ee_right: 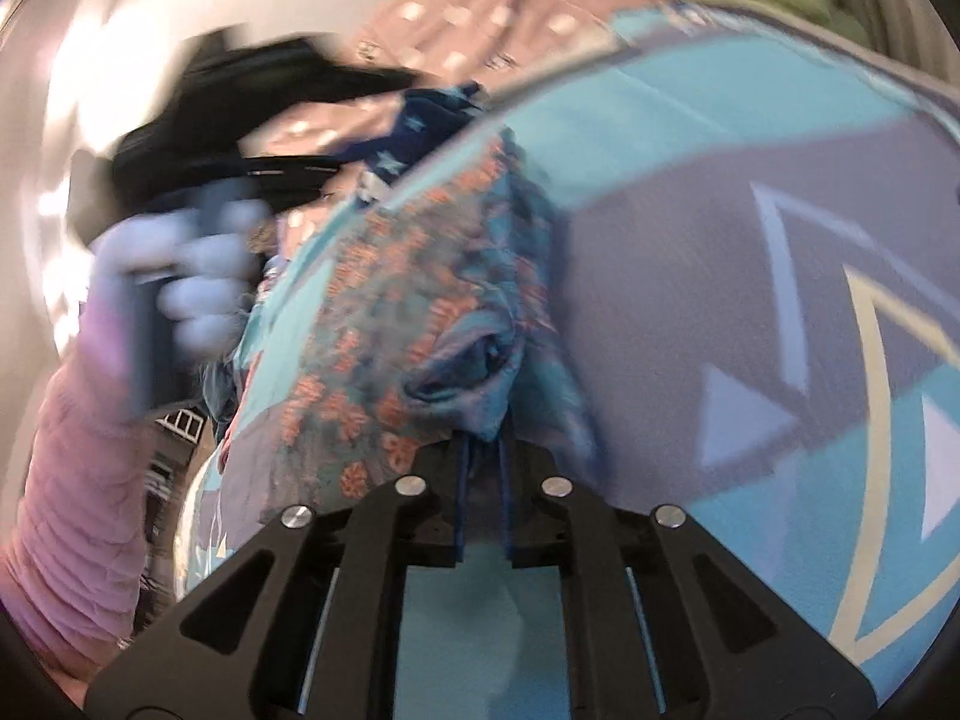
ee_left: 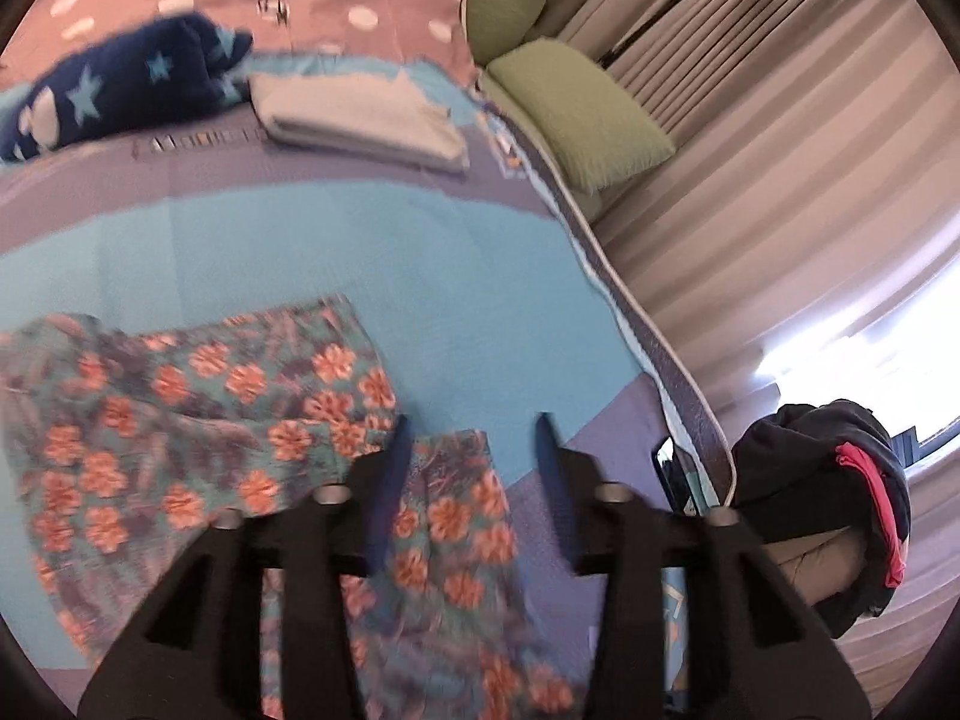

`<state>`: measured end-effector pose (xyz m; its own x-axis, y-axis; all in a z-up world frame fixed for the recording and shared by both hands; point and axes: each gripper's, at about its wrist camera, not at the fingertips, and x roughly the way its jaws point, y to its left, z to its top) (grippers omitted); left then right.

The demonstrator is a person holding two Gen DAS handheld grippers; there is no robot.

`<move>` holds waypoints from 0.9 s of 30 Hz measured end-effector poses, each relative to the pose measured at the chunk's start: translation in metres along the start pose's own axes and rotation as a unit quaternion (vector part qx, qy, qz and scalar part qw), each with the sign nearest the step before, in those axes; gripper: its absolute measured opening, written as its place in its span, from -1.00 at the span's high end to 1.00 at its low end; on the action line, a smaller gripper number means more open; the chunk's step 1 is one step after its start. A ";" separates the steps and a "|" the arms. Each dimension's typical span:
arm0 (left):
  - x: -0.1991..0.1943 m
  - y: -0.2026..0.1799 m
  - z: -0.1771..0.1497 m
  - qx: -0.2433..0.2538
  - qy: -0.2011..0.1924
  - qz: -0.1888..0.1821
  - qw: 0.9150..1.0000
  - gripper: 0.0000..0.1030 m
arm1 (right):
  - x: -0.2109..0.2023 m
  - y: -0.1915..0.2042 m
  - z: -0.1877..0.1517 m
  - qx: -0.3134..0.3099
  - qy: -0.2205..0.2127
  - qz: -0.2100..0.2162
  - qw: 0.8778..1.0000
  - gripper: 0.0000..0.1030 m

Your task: Fold small clothes

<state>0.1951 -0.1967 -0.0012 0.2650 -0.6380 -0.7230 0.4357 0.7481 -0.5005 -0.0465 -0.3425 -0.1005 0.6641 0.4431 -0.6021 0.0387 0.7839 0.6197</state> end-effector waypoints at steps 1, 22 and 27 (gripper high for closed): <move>-0.013 -0.003 -0.002 0.011 -0.009 -0.001 1.000 0.10 | -0.001 -0.006 -0.003 0.005 0.001 -0.001 1.000 0.82; -0.082 0.074 -0.207 0.050 0.019 0.113 0.992 -0.17 | -0.016 0.048 0.014 -0.111 -0.029 0.003 0.993 0.48; -0.086 0.071 -0.224 0.073 0.008 0.107 0.992 -0.19 | 0.016 0.001 0.015 -0.049 0.009 -0.062 0.997 0.86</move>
<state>0.0111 -0.0479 -0.0814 0.3516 -0.4646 -0.8127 0.4919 0.8303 -0.2619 -0.0242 -0.3409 -0.1015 0.6449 0.3477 -0.6806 0.0450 0.8717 0.4879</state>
